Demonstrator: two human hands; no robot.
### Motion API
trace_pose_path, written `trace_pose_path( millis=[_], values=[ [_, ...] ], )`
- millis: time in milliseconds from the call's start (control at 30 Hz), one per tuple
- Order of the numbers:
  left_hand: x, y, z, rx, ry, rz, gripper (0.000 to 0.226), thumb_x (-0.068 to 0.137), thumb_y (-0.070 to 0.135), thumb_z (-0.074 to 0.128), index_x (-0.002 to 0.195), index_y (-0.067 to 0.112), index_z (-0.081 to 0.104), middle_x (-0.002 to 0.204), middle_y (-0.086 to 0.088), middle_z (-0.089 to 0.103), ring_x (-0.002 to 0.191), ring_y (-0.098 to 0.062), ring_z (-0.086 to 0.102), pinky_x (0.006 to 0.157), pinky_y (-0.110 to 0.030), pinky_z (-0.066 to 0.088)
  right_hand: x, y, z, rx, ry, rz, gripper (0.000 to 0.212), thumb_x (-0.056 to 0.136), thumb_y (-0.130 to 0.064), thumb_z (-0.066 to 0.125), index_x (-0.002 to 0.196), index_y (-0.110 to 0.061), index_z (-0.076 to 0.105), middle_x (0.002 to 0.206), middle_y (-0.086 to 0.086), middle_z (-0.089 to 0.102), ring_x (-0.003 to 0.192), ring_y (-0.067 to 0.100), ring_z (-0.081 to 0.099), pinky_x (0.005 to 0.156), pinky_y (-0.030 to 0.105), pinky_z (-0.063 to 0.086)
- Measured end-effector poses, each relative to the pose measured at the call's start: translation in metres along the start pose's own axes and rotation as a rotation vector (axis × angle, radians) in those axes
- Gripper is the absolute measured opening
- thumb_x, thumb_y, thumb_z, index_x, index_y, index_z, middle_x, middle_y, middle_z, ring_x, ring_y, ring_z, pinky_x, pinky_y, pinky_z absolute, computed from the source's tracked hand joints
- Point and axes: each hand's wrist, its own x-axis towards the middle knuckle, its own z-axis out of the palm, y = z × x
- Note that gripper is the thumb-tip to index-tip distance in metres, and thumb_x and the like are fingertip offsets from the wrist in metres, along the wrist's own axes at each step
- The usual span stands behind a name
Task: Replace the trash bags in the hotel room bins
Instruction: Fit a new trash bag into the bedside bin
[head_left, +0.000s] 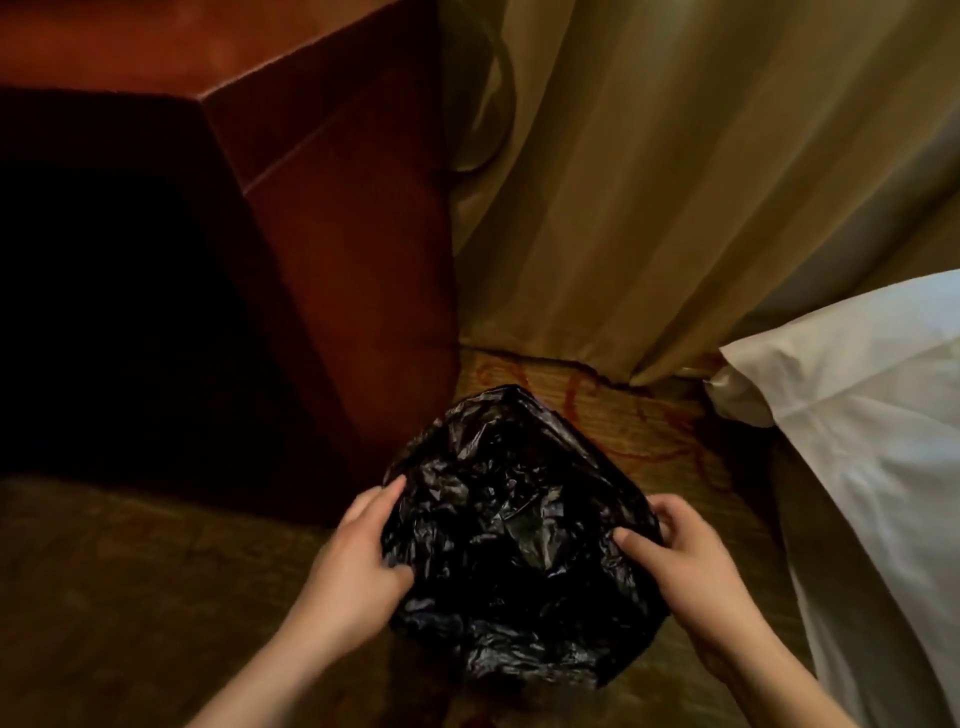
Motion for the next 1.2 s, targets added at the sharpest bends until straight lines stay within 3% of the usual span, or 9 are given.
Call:
trace_pose_path(
  millis=[133, 267, 400, 533, 667, 733, 933, 1067, 1200],
  values=[
    [0.004, 0.004, 0.004, -0.045, 0.018, 0.019, 0.087, 0.082, 0.007, 0.067, 0.153, 0.033, 0.023, 0.155, 0.012, 0.023, 0.101, -0.014, 0.061, 0.075, -0.024, 0.054, -0.002, 0.012, 0.004, -0.604, 0.258, -0.463, 0.077, 0.083, -0.047, 0.071, 0.148, -0.025, 0.035, 0.148, -0.002, 0.041, 0.135, 0.020, 0.044, 0.106, 0.039, 0.044],
    [-0.002, 0.016, 0.013, 0.190, 0.071, -0.007, 0.085, 0.088, 0.037, 0.060, 0.156, 0.028, 0.009, 0.161, 0.007, 0.010, 0.129, -0.024, 0.048, 0.097, -0.033, 0.044, -0.003, 0.018, 0.015, -0.940, 0.268, -1.028, 0.067, 0.085, -0.051, 0.066, 0.145, -0.027, 0.048, 0.153, 0.004, 0.042, 0.145, 0.031, 0.033, 0.115, 0.057, 0.028],
    [-0.005, 0.011, 0.010, 0.442, 0.078, -0.034, 0.100, 0.080, 0.059, 0.059, 0.155, 0.022, 0.003, 0.156, 0.001, 0.015, 0.127, -0.022, 0.045, 0.096, -0.037, 0.050, 0.030, 0.026, 0.017, -1.391, -0.070, -0.995, 0.063, 0.078, -0.063, 0.063, 0.135, -0.037, 0.055, 0.147, -0.001, 0.052, 0.145, 0.031, 0.033, 0.119, 0.057, 0.010],
    [-0.012, -0.001, 0.018, 0.616, -0.087, -0.079, 0.113, 0.076, 0.061, 0.067, 0.155, 0.023, -0.004, 0.162, 0.001, 0.001, 0.143, -0.024, 0.025, 0.109, -0.038, 0.041, 0.049, 0.032, 0.010, -1.541, -0.314, -0.977, 0.041, 0.085, -0.049, 0.062, 0.123, -0.033, 0.066, 0.135, -0.003, 0.061, 0.144, 0.029, 0.037, 0.115, 0.054, -0.011],
    [-0.015, -0.001, 0.012, 0.626, -0.119, -0.029, 0.132, 0.062, 0.070, 0.073, 0.154, 0.026, -0.010, 0.163, 0.005, -0.007, 0.147, -0.021, 0.014, 0.113, -0.040, 0.035, 0.043, 0.018, 0.026, -1.472, -0.216, -1.150, 0.058, 0.079, -0.052, 0.064, 0.133, -0.035, 0.055, 0.142, 0.001, 0.053, 0.140, 0.030, 0.039, 0.118, 0.063, 0.017],
    [-0.015, -0.002, 0.011, 0.619, -0.150, -0.059, 0.140, 0.056, 0.072, 0.076, 0.154, 0.027, -0.013, 0.163, 0.005, -0.014, 0.150, -0.022, 0.006, 0.117, -0.043, 0.030, 0.043, 0.015, 0.046, -1.449, -0.327, -1.132, 0.063, 0.085, -0.056, 0.055, 0.143, -0.034, 0.043, 0.152, 0.002, 0.042, 0.144, 0.029, 0.030, 0.119, 0.060, 0.016],
    [-0.016, -0.004, 0.025, 0.711, -0.194, -0.077, 0.145, 0.055, 0.067, 0.081, 0.151, 0.028, -0.022, 0.149, 0.000, -0.048, 0.144, -0.026, -0.031, 0.119, -0.055, 0.013, 0.074, 0.020, 0.079, -1.920, -0.663, -0.569, 0.067, 0.095, -0.061, 0.045, 0.152, -0.029, 0.032, 0.156, 0.011, 0.033, 0.141, 0.035, 0.031, 0.116, 0.055, 0.017],
    [-0.012, -0.003, 0.023, 0.790, -0.128, 0.092, 0.141, 0.065, 0.053, 0.082, 0.146, 0.028, -0.032, 0.151, 0.001, -0.045, 0.140, -0.025, -0.039, 0.119, -0.055, -0.008, 0.061, 0.009, 0.074, -1.640, -0.503, -0.870, 0.047, 0.093, -0.048, 0.054, 0.134, -0.026, 0.052, 0.135, 0.007, 0.053, 0.125, 0.032, 0.046, 0.104, 0.049, 0.037],
    [-0.008, 0.001, 0.021, 0.589, -0.073, 0.323, 0.116, 0.072, 0.043, 0.061, 0.150, 0.029, -0.023, 0.156, 0.010, -0.033, 0.140, -0.009, -0.037, 0.119, -0.040, -0.016, 0.060, 0.014, 0.052, -1.274, -0.094, -1.213, 0.029, 0.093, -0.036, 0.047, 0.115, -0.025, 0.062, 0.117, -0.001, 0.061, 0.114, 0.026, 0.055, 0.086, 0.038, 0.050]
  ],
)
